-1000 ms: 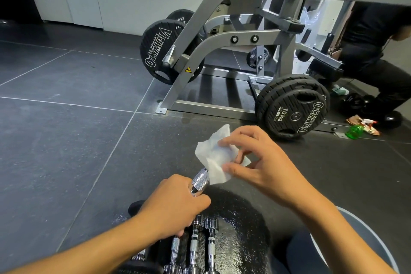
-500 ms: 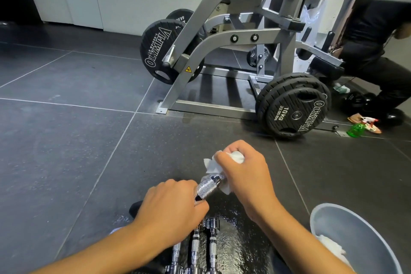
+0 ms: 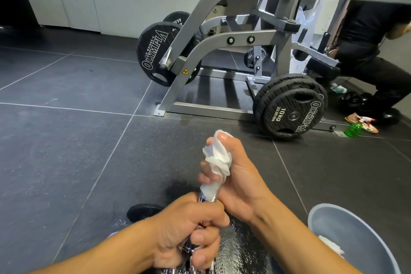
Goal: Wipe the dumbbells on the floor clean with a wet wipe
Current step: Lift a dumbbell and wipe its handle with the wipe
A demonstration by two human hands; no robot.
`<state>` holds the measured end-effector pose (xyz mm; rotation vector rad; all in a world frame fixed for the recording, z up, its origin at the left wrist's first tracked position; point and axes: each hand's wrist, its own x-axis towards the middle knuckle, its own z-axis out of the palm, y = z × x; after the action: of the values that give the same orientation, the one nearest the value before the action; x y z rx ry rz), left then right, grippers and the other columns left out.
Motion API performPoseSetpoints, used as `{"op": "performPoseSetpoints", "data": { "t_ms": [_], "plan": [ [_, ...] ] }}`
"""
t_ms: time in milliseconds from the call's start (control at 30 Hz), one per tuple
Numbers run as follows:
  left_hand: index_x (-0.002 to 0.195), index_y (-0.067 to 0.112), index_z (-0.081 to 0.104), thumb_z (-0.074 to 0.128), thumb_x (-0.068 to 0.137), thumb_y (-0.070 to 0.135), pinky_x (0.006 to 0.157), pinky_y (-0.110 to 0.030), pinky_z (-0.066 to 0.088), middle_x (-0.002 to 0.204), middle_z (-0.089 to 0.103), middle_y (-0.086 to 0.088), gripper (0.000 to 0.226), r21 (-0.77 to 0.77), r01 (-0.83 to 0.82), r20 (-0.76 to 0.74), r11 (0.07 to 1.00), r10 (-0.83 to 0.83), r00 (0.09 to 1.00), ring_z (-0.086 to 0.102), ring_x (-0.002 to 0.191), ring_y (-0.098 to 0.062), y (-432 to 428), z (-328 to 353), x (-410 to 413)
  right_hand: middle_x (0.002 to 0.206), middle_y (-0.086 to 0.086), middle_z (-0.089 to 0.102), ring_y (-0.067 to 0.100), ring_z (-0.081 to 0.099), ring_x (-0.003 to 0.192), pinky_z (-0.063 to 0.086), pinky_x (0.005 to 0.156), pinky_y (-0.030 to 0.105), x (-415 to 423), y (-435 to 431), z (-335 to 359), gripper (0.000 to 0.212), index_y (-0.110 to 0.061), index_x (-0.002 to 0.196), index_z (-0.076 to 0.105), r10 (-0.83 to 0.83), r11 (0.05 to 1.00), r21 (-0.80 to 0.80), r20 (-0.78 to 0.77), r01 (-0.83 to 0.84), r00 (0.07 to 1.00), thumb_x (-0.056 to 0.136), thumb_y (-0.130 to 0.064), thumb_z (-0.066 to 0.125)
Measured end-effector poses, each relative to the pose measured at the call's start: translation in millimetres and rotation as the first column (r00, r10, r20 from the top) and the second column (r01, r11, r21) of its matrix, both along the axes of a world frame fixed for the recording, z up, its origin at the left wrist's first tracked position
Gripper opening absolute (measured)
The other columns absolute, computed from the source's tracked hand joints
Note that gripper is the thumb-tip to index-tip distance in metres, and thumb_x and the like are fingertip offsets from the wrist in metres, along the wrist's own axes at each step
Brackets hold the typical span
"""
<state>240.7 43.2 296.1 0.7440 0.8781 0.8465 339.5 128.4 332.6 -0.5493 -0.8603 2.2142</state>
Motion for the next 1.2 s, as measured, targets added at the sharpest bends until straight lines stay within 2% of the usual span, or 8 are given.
{"op": "performPoseSetpoints", "data": {
  "t_ms": [267, 467, 600, 733, 867, 967, 1100, 1200],
  "plan": [
    [0.051, 0.012, 0.053, 0.06, 0.083, 0.018, 0.049, -0.026, 0.051, 0.043, 0.059, -0.004, 0.034, 0.242, -0.149, -0.771, 0.959, 0.283, 0.57, 0.055, 0.037, -0.019, 7.6, -5.6, -1.4, 0.081, 0.005, 0.053, 0.012, 0.059, 0.065, 0.054, 0.061, 0.028, -12.3, -11.3, -23.2, 0.011, -0.011, 0.102, 0.056, -0.336, 0.937, 0.162, 0.168, 0.31, 0.927, 0.096, -0.007, 0.064],
    [0.049, 0.014, 0.046, 0.06, 0.087, 0.009, 0.05, -0.029, 0.03, 0.039, 0.035, -0.007, 0.041, 0.045, 0.029, -0.252, 0.999, -0.016, 0.968, 0.041, 0.035, -0.019, 11.0, -1.0, -10.1, 0.054, 0.0, 0.04, 0.013, 0.04, 0.045, 0.036, 0.045, 0.025, -0.6, 4.3, -4.8, 0.018, -0.016, 0.082, 0.046, -0.144, 0.988, -0.049, 0.08, 0.148, 0.986, 0.086, -0.008, 0.062],
    [0.062, 0.01, 0.018, 0.063, 0.085, 0.019, 0.046, -0.019, 0.033, 0.037, 0.021, -0.003, 0.051, -0.037, 0.273, 0.071, 0.961, -0.27, 0.96, 0.038, 0.031, -0.016, 14.8, 10.7, -16.1, 0.053, -0.006, 0.036, 0.006, 0.034, 0.039, 0.036, 0.044, 0.021, 11.8, 12.9, 7.5, 0.015, -0.018, 0.073, 0.049, 0.033, 0.999, 0.014, -0.215, -0.03, 0.976, 0.085, -0.011, 0.054],
    [0.056, 0.009, 0.037, 0.061, 0.09, 0.015, 0.049, -0.025, 0.034, 0.04, 0.034, -0.005, 0.042, 0.096, 0.128, -0.279, 0.987, -0.097, 0.955, 0.044, 0.037, -0.02, 19.4, 20.5, -3.7, 0.057, -0.004, 0.042, 0.007, 0.038, 0.04, 0.038, 0.041, 0.021, 12.9, 18.9, 21.6, 0.019, -0.018, 0.076, 0.051, -0.118, 0.983, 0.133, -0.094, 0.13, 0.989, 0.085, -0.004, 0.058],
    [0.07, 0.017, 0.048, 0.056, 0.091, 0.032, 0.056, -0.033, 0.047, 0.057, 0.062, -0.001, 0.026, 0.368, 0.096, -0.869, 0.925, 0.306, 0.39, 0.061, 0.052, -0.021, 27.1, 20.7, -8.2, 0.063, -0.001, 0.047, 0.012, 0.045, 0.051, 0.043, 0.053, 0.028, 9.4, 28.6, 13.7, 0.018, -0.017, 0.085, 0.05, -0.433, 0.893, 0.188, 0.11, 0.409, 0.895, 0.091, -0.003, 0.062],
    [0.076, 0.019, 0.045, 0.055, 0.09, 0.037, 0.06, -0.04, 0.047, 0.069, 0.059, -0.001, 0.025, 0.426, 0.232, -0.904, 0.875, 0.422, 0.066, 0.058, 0.067, -0.028, 31.9, 16.6, -14.6, 0.066, 0.001, 0.047, 0.01, 0.046, 0.051, 0.045, 0.052, 0.026, 9.1, 33.6, 11.3, 0.019, -0.016, 0.082, 0.051, -0.5, 0.866, 0.069, 0.115, 0.495, 0.859, 0.09, -0.003, 0.063],
    [0.07, 0.016, 0.046, 0.063, 0.089, 0.021, 0.046, -0.033, 0.035, 0.05, 0.051, -0.005, 0.027, 0.226, 0.084, -0.623, 0.97, 0.078, 0.778, 0.046, 0.04, -0.024, 33.8, 29.5, -15.5, 0.062, -0.002, 0.044, 0.008, 0.038, 0.045, 0.042, 0.046, 0.023, 13.8, 41.1, 20.1, 0.02, -0.016, 0.076, 0.05, -0.395, 0.918, 0.031, -0.008, 0.395, 0.919, 0.092, -0.009, 0.06],
    [0.065, 0.02, 0.043, 0.06, 0.09, 0.023, 0.048, -0.029, 0.02, 0.046, 0.037, 0.001, 0.031, -0.002, 0.271, -0.156, 0.963, -0.268, 0.951, 0.039, 0.037, -0.015, 29.3, 36.7, -24.1, 0.06, -0.006, 0.041, 0.007, 0.033, 0.047, 0.038, 0.05, 0.022, 19.5, 42.4, 16.3, 0.024, -0.018, 0.073, 0.045, -0.108, 0.993, 0.022, -0.246, 0.117, 0.963, 0.088, -0.019, 0.064]
  ]
}}
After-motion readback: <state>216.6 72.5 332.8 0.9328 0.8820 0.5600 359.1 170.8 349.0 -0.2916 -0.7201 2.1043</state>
